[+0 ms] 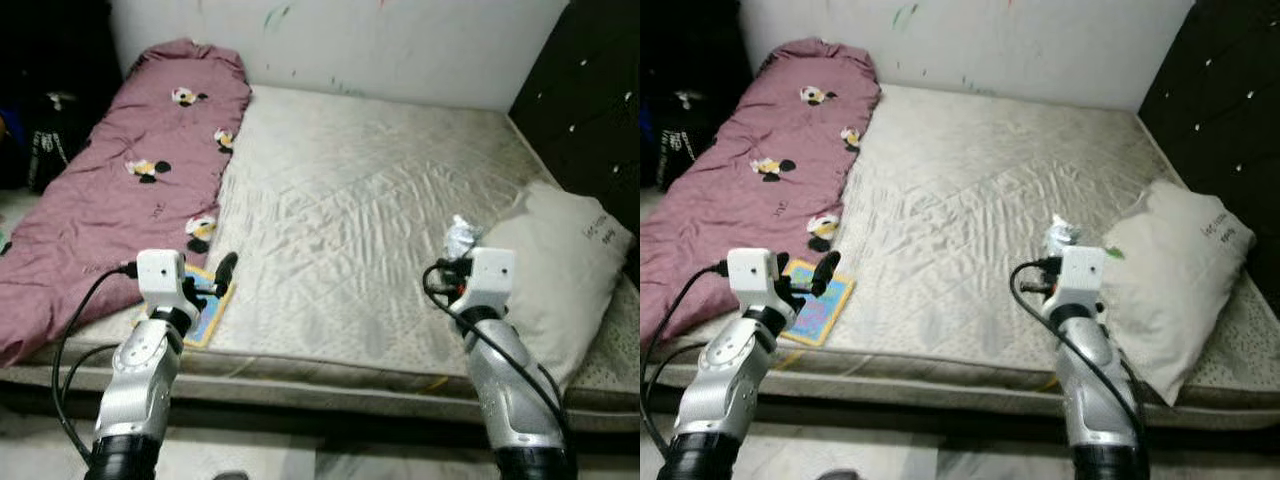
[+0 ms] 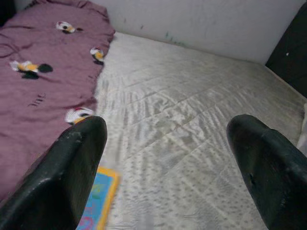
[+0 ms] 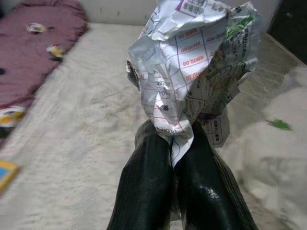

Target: Clean up the room

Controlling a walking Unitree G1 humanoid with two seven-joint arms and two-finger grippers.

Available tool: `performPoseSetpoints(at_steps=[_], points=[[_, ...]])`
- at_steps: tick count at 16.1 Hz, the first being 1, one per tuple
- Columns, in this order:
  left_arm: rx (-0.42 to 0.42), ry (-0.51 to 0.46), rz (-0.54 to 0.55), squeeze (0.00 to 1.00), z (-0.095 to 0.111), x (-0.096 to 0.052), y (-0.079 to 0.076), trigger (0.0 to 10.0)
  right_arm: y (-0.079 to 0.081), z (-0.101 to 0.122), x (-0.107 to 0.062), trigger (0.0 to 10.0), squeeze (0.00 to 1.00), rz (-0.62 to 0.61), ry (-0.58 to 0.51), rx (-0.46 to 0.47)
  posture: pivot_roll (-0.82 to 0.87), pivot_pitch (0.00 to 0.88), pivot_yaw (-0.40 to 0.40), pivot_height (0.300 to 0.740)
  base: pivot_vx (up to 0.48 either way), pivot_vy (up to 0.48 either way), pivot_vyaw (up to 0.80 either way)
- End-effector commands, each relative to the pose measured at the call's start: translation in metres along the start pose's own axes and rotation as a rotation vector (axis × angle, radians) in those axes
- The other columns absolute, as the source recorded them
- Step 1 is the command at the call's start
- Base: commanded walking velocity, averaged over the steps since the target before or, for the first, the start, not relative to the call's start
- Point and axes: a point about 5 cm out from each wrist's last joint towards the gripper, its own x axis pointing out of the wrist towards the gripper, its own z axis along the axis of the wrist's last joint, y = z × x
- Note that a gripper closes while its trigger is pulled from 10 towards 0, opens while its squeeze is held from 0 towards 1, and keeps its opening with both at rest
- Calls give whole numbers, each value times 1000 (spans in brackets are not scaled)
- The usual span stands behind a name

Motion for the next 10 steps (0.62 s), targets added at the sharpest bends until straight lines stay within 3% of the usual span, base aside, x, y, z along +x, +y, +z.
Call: performPoseSetpoints(at_steps=[1, 3, 10], points=[[-1, -22, -13, 0, 7, 3, -4, 10000, -5, -1, 0, 10000, 0, -18, 12, 1, -37, 0, -73, 740, 0, 476, 0], [2, -26, -12, 0, 7, 3, -3, 10000, -5, -1, 0, 10000, 0, -20, 14, 1, -37, 0, -74, 740, 0, 476, 0], [-7, -53, -44, 0, 10, 0, -3, 10000, -4, -1, 1, 10000, 0, -15, 15, -7, -34, 0, -78, 740, 43, 0, 0]])
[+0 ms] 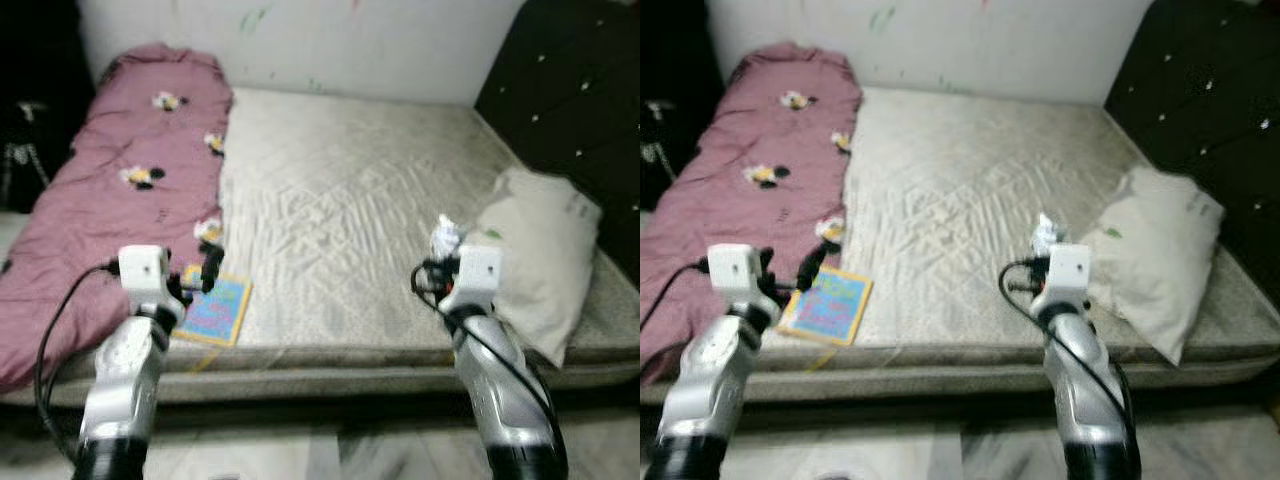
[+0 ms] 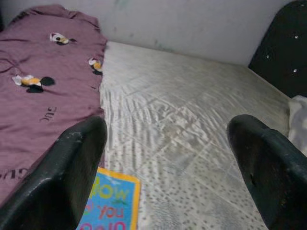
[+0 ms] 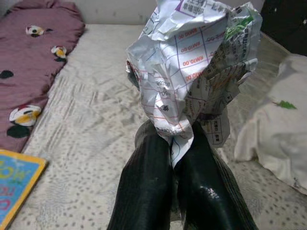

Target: Clean up the room

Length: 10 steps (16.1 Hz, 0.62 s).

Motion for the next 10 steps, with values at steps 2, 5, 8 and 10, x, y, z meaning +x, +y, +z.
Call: performPoseSetpoints(at_steps=[2, 5, 8, 10], points=[[-5, -21, -42, 0, 4, 3, -9, 10000, -8, 2, 0, 10000, 0, -24, -1, -8, -34, 0, -81, 740, 366, 0, 0], [-6, -24, -48, 0, 5, 3, -9, 10000, -7, 2, 1, 10000, 0, -22, -1, -9, -32, 0, -80, 740, 395, 0, 0], [-5, -25, -49, 0, 5, 3, -9, 10000, -7, 2, 1, 10000, 0, -20, -2, -11, -32, 0, -81, 740, 409, 0, 0], [-3, -25, -50, 0, 5, 3, -9, 10000, -7, 2, 1, 10000, 0, -19, -3, -13, -29, 0, -81, 740, 409, 0, 0]])
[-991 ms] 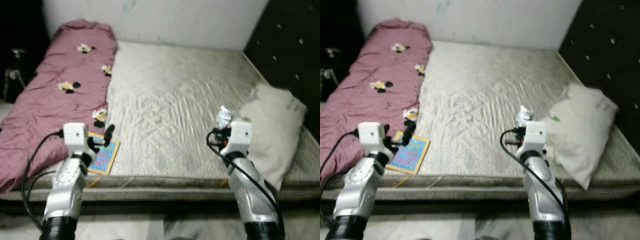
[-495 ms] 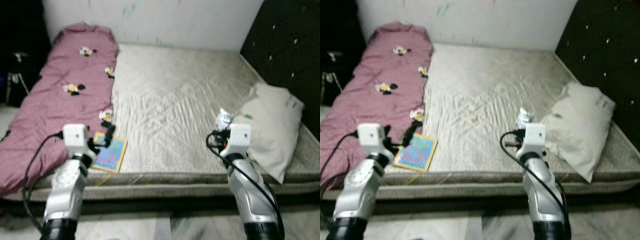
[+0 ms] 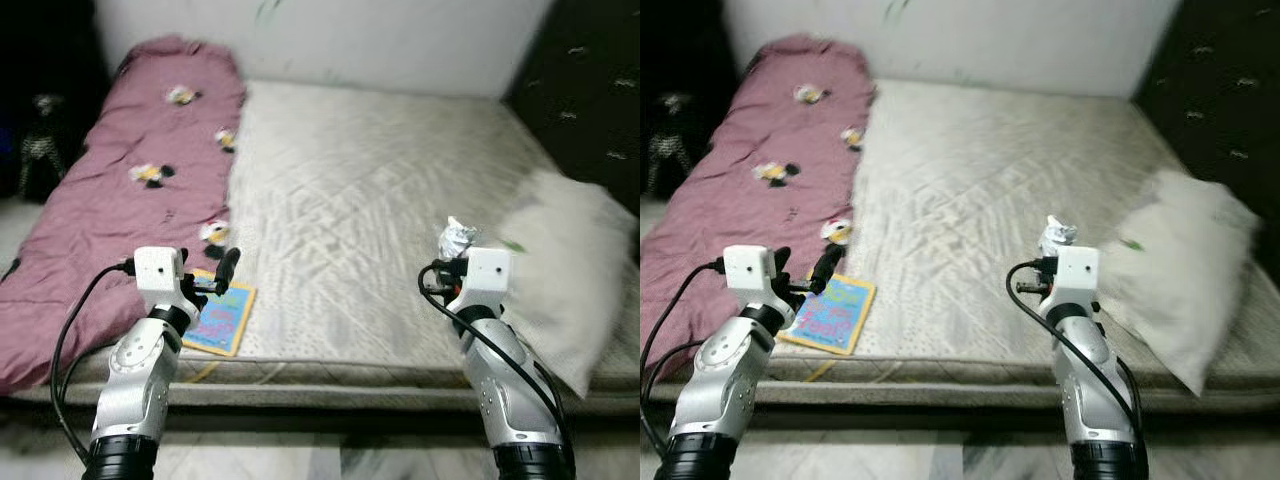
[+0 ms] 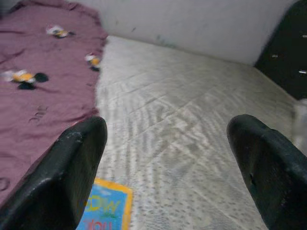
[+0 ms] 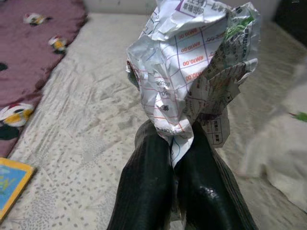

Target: Clean up the room

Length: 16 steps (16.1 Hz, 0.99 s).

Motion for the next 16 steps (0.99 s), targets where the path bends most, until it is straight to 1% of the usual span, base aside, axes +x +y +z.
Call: performPoseSetpoints(at_steps=[1, 2, 5, 8, 11, 13, 16], points=[[8, -18, -6, 0, 5, 1, -1, 10000, 0, 1, 1, 10000, 0, -2, -3, -1, -29, 0, -81, 740, 409, 0, 0], [11, -16, -5, 0, 4, 1, -1, 10000, 0, 2, 2, 10000, 0, -2, -4, -2, -29, 0, -81, 740, 405, 0, 0], [33, 18, 31, 0, 0, 1, 0, 10000, 0, 1, 2, 10000, 0, -4, -4, -5, -26, 0, -82, 740, 0, 0, 0], [15, 27, 43, 0, -2, 1, 2, 10000, 0, 1, 2, 10000, 0, -3, -3, -6, -26, 0, -82, 740, 0, 0, 0], [13, 26, 45, 0, -1, 2, 2, 10000, -1, 1, 2, 10000, 0, 0, -9, -2, -26, 0, -84, 740, 0, 480, 0], [-13, 10, 24, 0, 1, 2, 1, 10000, 0, 3, 3, 10000, 0, 4, -13, -5, -25, 0, -84, 740, 0, 480, 0], [-27, 10, 25, 0, 2, 2, 3, 10000, 2, 5, 5, 10000, 0, 20, -26, -12, -17, 0, -95, 740, 0, 480, 0]])
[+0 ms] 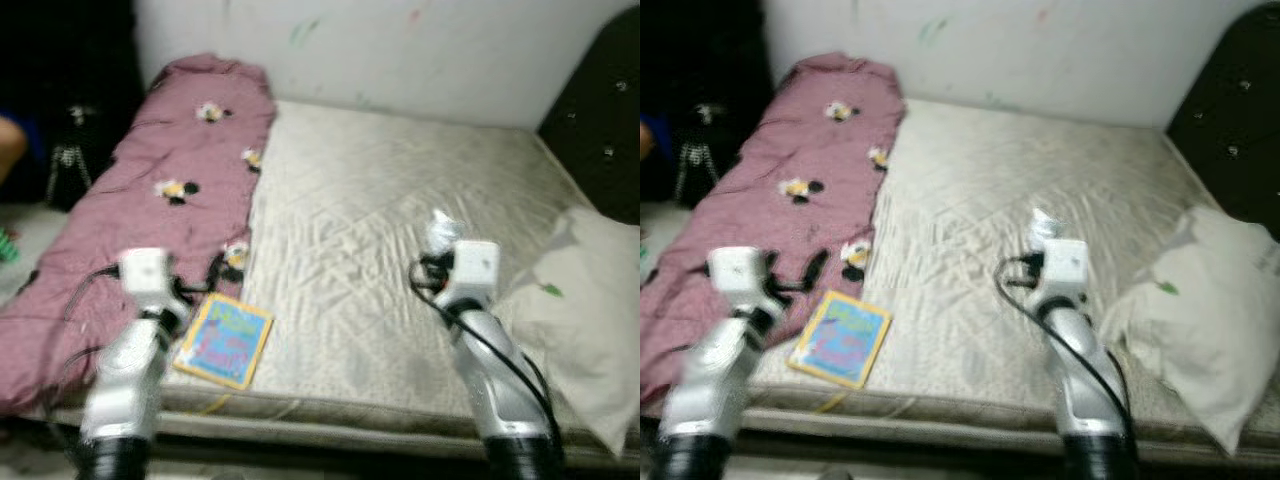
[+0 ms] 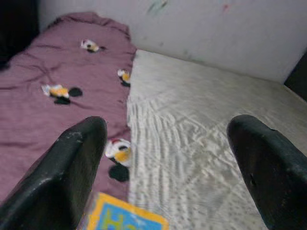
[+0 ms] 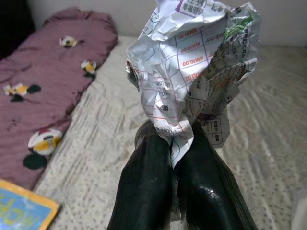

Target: Clean up the room

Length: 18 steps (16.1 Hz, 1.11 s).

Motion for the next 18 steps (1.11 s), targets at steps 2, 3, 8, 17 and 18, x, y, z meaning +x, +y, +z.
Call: performPoseSetpoints(at_steps=[2, 3, 8, 17, 18], points=[[-10, 2, -19, 0, 1, 5, -8, 10000, -9, 0, 1, 10000, 0, -21, 0, -20, -16, 0, -95, 740, 0, 480, 0], [-4, 1, -11, 0, 1, 5, -8, 10000, -9, 1, 2, 10000, 0, -17, -2, -23, -15, 0, -95, 740, 0, 480, 0], [34, -14, 0, 0, 4, 7, -8, 10000, -7, 5, 5, 10000, 0, -8, -18, -29, -19, 0, -94, 740, 0, 480, 0], [62, -23, 41, 0, 8, 3, -3, 10000, 1, 8, 7, 10000, 0, 40, -47, -56, -6, 0, -90, 740, 0, 480, 65], [70, -3, 57, 0, 4, 2, -2, 10000, 4, 7, 6, 10000, 0, 46, -42, -56, -8, 0, -87, 740, 0, 398, 800]])
